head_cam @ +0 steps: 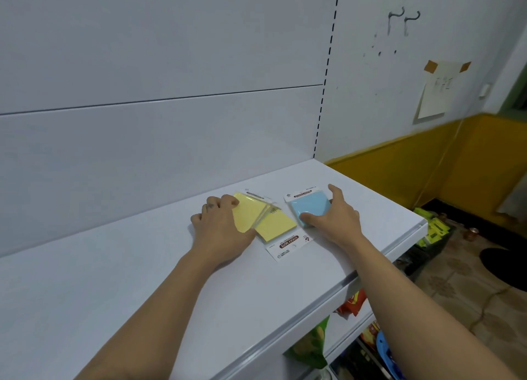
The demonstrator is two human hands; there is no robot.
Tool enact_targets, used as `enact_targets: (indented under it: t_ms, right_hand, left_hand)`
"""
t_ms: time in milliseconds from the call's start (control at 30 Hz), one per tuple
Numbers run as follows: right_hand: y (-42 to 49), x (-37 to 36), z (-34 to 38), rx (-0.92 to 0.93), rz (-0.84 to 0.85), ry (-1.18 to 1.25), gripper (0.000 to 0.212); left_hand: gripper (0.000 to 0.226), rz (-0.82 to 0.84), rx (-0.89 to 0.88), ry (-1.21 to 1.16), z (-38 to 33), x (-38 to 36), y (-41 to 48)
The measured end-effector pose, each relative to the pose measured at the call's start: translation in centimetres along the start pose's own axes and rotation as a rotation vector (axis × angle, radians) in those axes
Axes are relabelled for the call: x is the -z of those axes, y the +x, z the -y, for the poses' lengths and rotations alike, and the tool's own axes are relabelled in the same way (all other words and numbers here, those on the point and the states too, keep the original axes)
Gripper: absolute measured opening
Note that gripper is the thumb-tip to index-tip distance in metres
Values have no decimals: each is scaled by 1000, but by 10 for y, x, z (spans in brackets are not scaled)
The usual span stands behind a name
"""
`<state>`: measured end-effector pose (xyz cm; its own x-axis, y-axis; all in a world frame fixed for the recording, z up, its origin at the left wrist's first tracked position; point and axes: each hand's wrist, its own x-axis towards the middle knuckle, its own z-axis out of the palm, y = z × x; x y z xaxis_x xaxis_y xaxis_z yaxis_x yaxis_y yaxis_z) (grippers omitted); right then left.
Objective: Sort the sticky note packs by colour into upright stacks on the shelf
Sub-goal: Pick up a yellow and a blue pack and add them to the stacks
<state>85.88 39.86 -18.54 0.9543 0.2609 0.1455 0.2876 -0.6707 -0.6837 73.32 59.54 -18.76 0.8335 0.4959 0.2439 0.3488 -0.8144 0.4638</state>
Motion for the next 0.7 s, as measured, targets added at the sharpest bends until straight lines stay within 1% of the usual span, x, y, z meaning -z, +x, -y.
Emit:
enact_targets:
  t_ms: [100,167,200,233,300,367,400,467,533,600,667,700]
  right_hand:
    - [-1,1,-3,-7,-10,90,96]
    - [-1,4,-6,-9,6,146,85]
    - [-2,5,-6,-12,21,167,78]
    - [-2,6,-7,-13,33,180,71]
    - [-3,7,-7,-9,34,212,56]
    - [-2,7,-8,-7,26,272,33]
    - [-2,8,-9,-2,28,301,25]
    - [-1,9,-11,14,26,338,23]
    - [-1,10,-13,25,18,349,25]
    - [0,11,-15,26,26,356,28]
    - [1,10,-17,21,36,367,30]
    - [2,11,-19,18,37,372,31]
  left_hand:
    - [100,27,-34,-72,0,2,-1]
    - [119,108,1,-125,-2,4,-1]
    - [119,160,10,-120,-4,5,-1]
    - [114,203,11,-98,-5,6,-2]
    - [107,238,31,-89,-5,6,-2]
    - [109,231,71,-158,-4,5,-3]
    - [110,216,78,-189,-3,4,-3]
    - [108,172,63,-231,-1,3,-2]
    - [99,131,11,-258,-2,6,-3]
    - [78,96,-22,-317,-3,8,-3]
    - [53,74,-19,-378,-3,9,-2]
    - [45,70,-12,-399,-2,8,-1]
